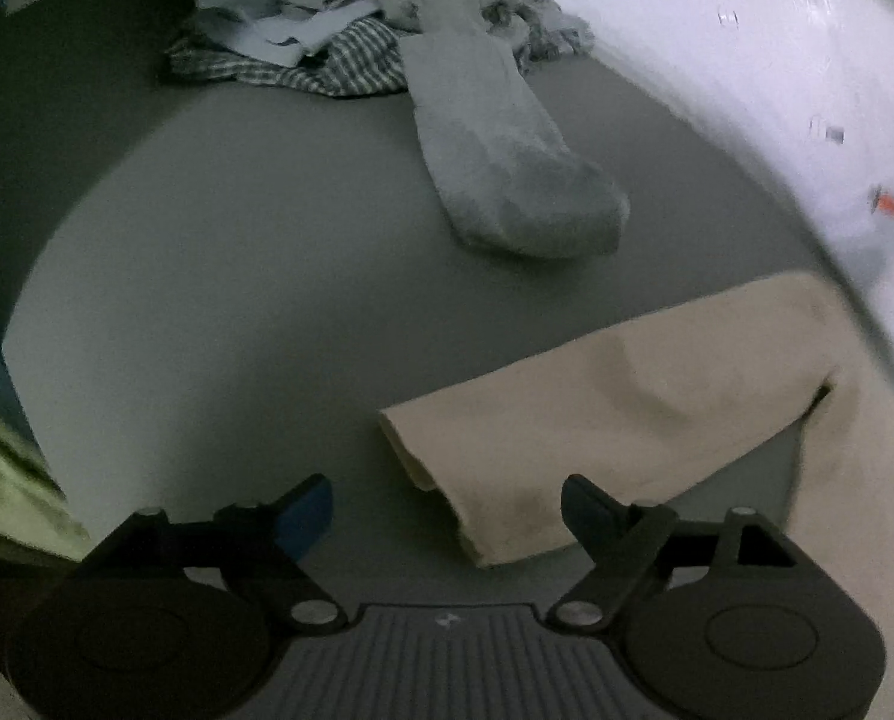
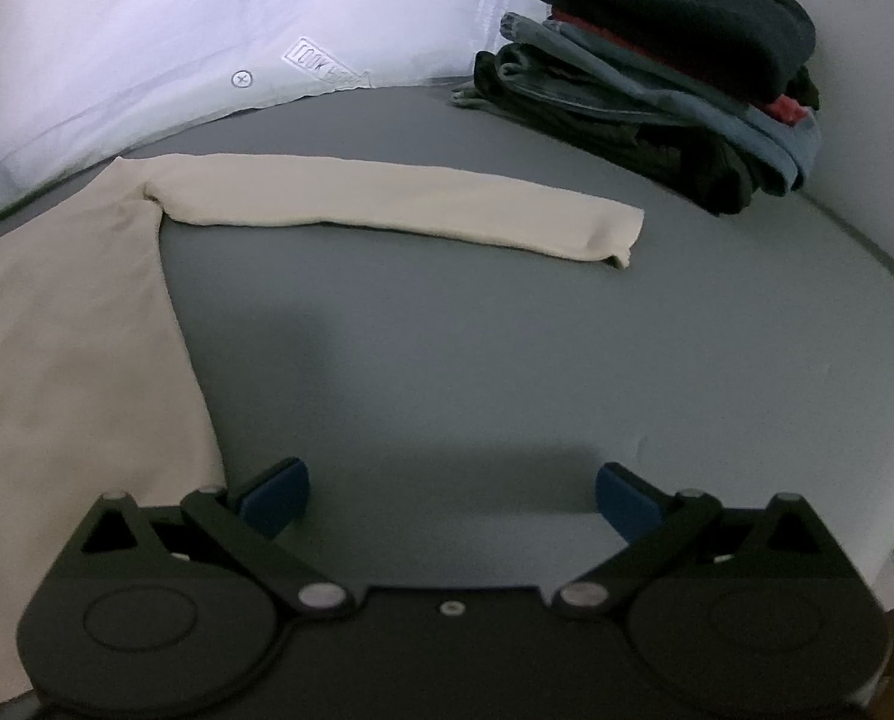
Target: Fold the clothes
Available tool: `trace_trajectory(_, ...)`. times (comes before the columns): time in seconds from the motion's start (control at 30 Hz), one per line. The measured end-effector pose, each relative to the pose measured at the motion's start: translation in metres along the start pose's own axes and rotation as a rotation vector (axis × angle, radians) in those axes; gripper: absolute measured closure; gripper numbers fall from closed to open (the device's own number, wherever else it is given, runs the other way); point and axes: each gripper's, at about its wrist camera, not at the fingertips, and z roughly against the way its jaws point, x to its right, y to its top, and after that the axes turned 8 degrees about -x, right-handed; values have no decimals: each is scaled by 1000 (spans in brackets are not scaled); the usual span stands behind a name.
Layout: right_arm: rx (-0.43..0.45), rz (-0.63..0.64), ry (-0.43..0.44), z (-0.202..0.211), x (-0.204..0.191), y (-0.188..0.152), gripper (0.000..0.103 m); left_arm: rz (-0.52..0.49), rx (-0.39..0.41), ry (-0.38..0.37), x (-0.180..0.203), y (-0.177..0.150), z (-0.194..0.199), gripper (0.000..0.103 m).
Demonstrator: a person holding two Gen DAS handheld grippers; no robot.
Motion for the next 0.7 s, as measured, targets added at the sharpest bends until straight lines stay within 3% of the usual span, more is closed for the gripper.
trace_trajectory(0.1, -4, -2, 2, 0, 0, 0, 0, -49, 38, 51, 11, -3, -3, 21)
trace_trajectory(0.13, -6, -4, 5, 0, 2, 0, 0, -68, 62, 61, 13, -5, -2, 30)
trace_trajectory(0.17, -8, -6, 7, 0, 2, 0, 0, -81, 83, 68, 16, -5, -3, 47)
trace_trajectory(0.2, -9, -6, 7, 0, 3, 1, 0, -95, 95, 65, 20, -3, -5, 55)
trace_trajectory(0.27, -19, -15, 7, 0, 3, 2, 0, -115, 108, 52, 27, 2, -8, 85)
trace_trajectory(0.33, -37, -18, 6, -1, 3, 5, 0, -116, 111, 28, 34, 12, -10, 91)
trace_trajectory(0.53, -62, -25, 8, -2, 3, 8, 0, -139, 153, -149, 73, 38, 5, 96)
trace_trajectory(0.7, -60, -24, 10, -2, 3, 8, 0, -230, 122, -426, 131, 41, 24, 96)
